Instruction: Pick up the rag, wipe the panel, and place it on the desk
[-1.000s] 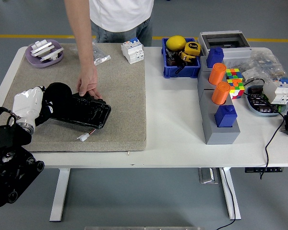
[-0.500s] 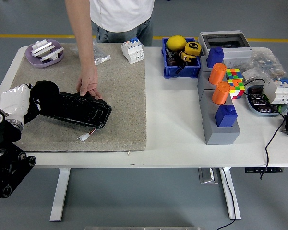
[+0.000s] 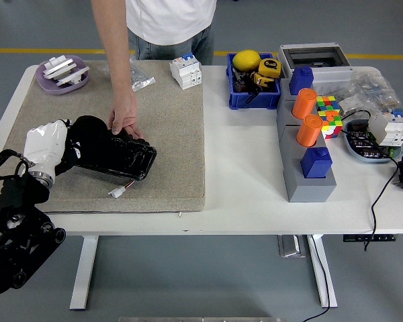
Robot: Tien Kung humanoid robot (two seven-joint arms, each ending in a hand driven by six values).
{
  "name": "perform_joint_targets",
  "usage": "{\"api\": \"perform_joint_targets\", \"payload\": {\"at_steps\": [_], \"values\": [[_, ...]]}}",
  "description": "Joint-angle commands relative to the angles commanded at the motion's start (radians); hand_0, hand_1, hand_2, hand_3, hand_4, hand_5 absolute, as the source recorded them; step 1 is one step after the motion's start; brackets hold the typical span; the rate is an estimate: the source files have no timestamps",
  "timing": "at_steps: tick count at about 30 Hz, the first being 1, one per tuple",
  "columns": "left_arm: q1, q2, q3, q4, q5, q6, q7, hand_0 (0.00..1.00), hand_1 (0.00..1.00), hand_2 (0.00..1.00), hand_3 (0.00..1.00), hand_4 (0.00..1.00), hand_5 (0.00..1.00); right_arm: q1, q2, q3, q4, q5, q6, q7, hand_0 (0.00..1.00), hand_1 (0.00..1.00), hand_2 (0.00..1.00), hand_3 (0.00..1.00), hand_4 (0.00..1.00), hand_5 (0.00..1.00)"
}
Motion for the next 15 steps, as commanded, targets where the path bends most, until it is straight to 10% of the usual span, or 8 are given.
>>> {"api": "perform_joint_targets", "payload": {"at_steps": [15], "values": [[-0.003,-0.014,0.149,-0.123,-0.006,-0.010,0.025,0.310,0.438,0.567,0.438,0.002,0.002,0.000,-0.001,0.001,-0.001,0.001,0.003,0.002,0.749,0.645,0.667,0.568,0.927,0.430]]}}
